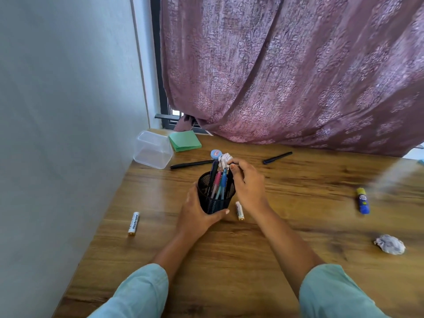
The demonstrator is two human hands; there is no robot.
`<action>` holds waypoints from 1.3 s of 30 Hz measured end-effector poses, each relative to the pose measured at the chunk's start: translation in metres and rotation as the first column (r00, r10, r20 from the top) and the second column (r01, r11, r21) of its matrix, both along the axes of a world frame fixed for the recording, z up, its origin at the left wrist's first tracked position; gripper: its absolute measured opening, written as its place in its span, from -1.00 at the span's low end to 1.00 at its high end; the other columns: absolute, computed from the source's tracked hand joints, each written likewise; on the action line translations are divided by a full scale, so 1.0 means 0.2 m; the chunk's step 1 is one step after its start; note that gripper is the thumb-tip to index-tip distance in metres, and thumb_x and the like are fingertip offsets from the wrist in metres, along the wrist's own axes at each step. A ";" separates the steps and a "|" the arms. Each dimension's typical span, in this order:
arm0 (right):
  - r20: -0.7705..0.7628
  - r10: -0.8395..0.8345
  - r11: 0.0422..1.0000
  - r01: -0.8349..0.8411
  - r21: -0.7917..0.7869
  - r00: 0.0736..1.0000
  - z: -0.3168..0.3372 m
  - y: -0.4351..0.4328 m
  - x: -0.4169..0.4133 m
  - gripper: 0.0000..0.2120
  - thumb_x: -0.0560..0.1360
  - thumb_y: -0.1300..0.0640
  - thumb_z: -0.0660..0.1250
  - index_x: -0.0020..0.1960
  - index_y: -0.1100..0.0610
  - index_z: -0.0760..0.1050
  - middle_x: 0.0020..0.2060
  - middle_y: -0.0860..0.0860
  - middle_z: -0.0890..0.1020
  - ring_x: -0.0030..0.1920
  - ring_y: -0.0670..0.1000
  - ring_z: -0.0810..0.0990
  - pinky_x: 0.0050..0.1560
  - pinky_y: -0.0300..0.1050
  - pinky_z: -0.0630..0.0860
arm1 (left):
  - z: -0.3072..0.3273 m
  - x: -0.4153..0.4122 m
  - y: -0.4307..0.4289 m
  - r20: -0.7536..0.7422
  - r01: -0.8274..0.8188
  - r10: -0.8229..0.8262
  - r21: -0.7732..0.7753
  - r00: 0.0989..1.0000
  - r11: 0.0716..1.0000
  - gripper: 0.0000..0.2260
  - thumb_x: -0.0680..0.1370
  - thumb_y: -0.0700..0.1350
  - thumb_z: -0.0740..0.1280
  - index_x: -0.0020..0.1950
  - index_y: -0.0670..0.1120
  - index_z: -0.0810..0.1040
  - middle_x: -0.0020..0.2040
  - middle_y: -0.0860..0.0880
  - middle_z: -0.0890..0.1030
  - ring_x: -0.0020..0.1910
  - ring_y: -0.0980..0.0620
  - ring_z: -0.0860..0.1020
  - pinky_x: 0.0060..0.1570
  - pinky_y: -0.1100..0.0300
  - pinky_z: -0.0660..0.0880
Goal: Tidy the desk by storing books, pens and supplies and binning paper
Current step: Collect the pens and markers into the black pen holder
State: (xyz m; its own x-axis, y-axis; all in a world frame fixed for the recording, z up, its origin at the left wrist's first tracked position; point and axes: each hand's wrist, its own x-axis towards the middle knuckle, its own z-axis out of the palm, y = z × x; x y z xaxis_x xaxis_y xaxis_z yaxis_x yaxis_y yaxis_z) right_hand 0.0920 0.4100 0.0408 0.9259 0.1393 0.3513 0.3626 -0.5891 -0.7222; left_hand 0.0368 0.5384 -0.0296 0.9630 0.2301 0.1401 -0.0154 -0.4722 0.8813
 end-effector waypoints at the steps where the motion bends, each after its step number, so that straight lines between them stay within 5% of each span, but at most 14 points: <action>1: 0.003 0.004 1.000 -0.004 -0.010 1.000 0.00 -0.01 0.03 -0.79 0.62 0.16 0.17 0.14 0.11 0.56 -0.03 -0.03 0.63 -0.05 -0.11 0.55 -0.08 -0.27 0.42 | 0.00 0.02 -0.01 0.001 0.008 -0.008 -0.001 1.000 1.000 -0.17 0.23 0.15 0.57 0.38 0.01 0.25 0.18 0.17 0.42 0.15 0.22 0.40 0.07 0.34 0.34; 7: -0.017 -0.047 0.997 0.048 0.054 0.999 -0.04 -0.06 0.15 -0.79 0.63 0.18 0.14 0.12 0.13 0.54 -0.17 -0.09 0.57 -0.25 -0.19 0.49 -0.26 -0.46 0.32 | 0.00 0.15 -0.04 0.016 0.012 -0.012 0.004 1.000 1.000 -0.17 0.21 0.12 0.59 0.36 0.02 0.28 0.15 0.21 0.43 0.13 0.25 0.42 0.04 0.41 0.34; 13: -0.006 0.014 0.998 -0.014 0.057 1.000 -0.08 -0.12 0.22 -0.78 0.61 0.06 0.18 0.16 0.07 0.55 -0.07 -0.10 0.65 -0.08 -0.14 0.59 -0.08 -0.31 0.47 | 0.00 0.24 -0.06 0.012 0.000 0.000 0.008 1.000 1.000 -0.20 0.18 0.09 0.62 0.32 0.05 0.31 0.11 0.22 0.45 0.06 0.32 0.42 -0.08 0.63 0.29; 17: -0.116 0.012 0.978 0.012 0.208 0.993 -0.10 -0.19 0.31 -0.72 0.64 0.08 0.12 0.24 0.08 0.53 0.11 -0.01 0.62 0.13 -0.09 0.54 0.12 -0.28 0.40 | 0.00 0.27 -0.06 0.004 -0.025 0.025 0.003 1.000 1.000 -0.16 0.18 0.07 0.62 0.37 0.02 0.30 0.12 0.24 0.42 0.10 0.31 0.40 -0.01 0.54 0.27; 20: -0.260 -0.108 0.987 0.072 -0.146 0.959 -0.19 -0.31 0.51 -0.64 0.58 0.20 0.19 0.37 0.09 0.41 0.27 0.09 0.51 0.24 0.05 0.48 0.19 -0.21 0.37 | 0.00 0.28 -0.07 0.008 -0.025 0.025 0.003 1.000 1.000 -0.14 0.17 0.09 0.62 0.38 0.03 0.30 0.13 0.25 0.43 0.11 0.31 0.41 0.05 0.49 0.29; 22: -0.332 -0.194 0.906 0.038 -0.422 0.923 -0.25 -0.39 0.61 -0.45 0.49 0.27 0.19 0.47 0.06 0.27 0.43 0.12 0.32 0.34 0.20 0.38 0.31 -0.04 0.35 | -0.01 0.28 -0.07 0.006 -0.025 0.025 0.013 1.000 1.000 -0.13 0.17 0.11 0.61 0.38 0.03 0.29 0.15 0.25 0.43 0.13 0.31 0.41 0.05 0.52 0.29; 27: -0.255 -0.290 0.699 0.022 -0.715 0.922 -0.28 -0.50 0.73 -0.47 0.57 0.32 0.07 0.49 0.01 0.17 0.47 -0.01 0.18 0.37 0.20 0.25 0.22 0.09 0.44 | -0.01 0.29 -0.06 -0.007 -0.023 0.023 0.044 1.000 0.999 -0.13 0.16 0.17 0.59 0.37 0.04 0.30 0.16 0.25 0.44 0.13 0.31 0.42 0.01 0.59 0.27; 31: -0.176 -0.181 0.676 -0.008 -0.737 0.968 -0.27 -0.50 0.77 -0.59 0.57 0.34 0.06 0.38 0.12 0.34 0.32 0.10 0.41 0.30 0.17 0.38 0.23 0.03 0.41 | -0.01 0.29 -0.06 -0.012 -0.028 0.029 0.054 1.000 0.998 -0.14 0.15 0.19 0.59 0.36 0.06 0.31 0.14 0.27 0.44 0.12 0.33 0.42 0.05 0.52 0.31; 36: -0.246 0.094 0.637 -0.248 -0.730 0.965 -0.21 -0.38 0.64 -0.66 0.56 0.33 0.09 0.29 0.08 0.33 0.27 0.08 0.40 0.21 0.16 0.41 0.13 0.04 0.45 | -0.01 0.28 -0.06 -0.004 -0.032 0.032 0.060 0.999 0.998 -0.17 0.16 0.17 0.60 0.33 0.06 0.33 0.11 0.28 0.45 0.11 0.32 0.44 0.10 0.38 0.38; 39: -0.033 0.129 0.830 -0.126 -0.543 0.991 -0.07 -0.27 0.54 -0.78 0.55 0.36 0.13 0.11 0.10 0.35 0.08 0.05 0.45 -0.03 0.07 0.45 -0.12 -0.04 0.40 | -0.01 0.27 -0.06 0.003 -0.040 0.040 0.036 0.999 0.999 -0.21 0.16 0.14 0.61 0.30 0.07 0.35 0.05 0.32 0.46 0.08 0.35 0.44 0.10 0.38 0.40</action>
